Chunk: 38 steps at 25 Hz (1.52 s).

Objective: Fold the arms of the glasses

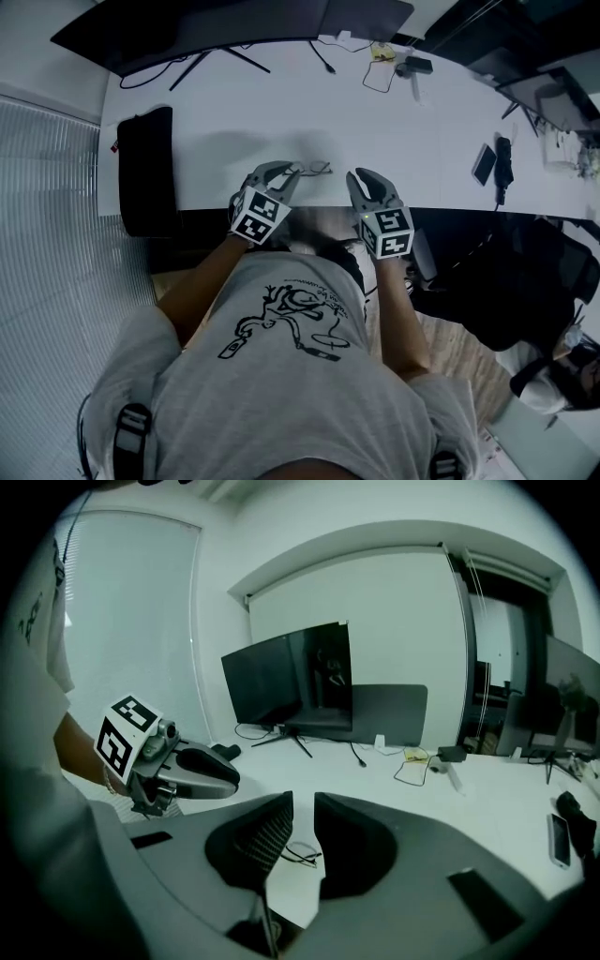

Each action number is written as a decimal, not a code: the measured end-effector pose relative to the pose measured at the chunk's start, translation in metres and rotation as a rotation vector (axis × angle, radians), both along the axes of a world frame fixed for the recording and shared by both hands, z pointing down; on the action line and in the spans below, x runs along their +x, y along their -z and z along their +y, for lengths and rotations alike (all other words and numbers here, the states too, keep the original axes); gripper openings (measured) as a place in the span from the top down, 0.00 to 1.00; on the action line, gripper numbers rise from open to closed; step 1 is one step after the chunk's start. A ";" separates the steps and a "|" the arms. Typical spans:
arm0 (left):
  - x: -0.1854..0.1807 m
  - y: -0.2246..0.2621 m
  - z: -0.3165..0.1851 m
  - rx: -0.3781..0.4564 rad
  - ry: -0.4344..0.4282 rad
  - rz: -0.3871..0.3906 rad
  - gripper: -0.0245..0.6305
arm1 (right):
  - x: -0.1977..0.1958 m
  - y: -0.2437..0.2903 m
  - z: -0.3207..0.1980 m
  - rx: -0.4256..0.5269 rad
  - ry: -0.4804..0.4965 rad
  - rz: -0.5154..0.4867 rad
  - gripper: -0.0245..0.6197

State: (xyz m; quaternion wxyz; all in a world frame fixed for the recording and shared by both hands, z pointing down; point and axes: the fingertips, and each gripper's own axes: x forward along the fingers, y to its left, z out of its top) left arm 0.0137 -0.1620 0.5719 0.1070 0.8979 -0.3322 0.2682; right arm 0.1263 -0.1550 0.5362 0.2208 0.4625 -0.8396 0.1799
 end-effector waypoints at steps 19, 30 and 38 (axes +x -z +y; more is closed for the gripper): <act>-0.018 0.188 0.002 0.194 0.090 0.316 0.91 | -0.038 0.175 0.011 0.209 0.059 -0.073 0.87; -0.024 0.261 0.009 0.265 0.071 0.436 0.91 | -0.054 0.231 0.013 0.290 0.088 -0.091 0.90; -0.032 0.281 0.007 0.295 0.076 0.465 0.91 | -0.068 0.251 0.017 0.314 0.120 -0.105 0.90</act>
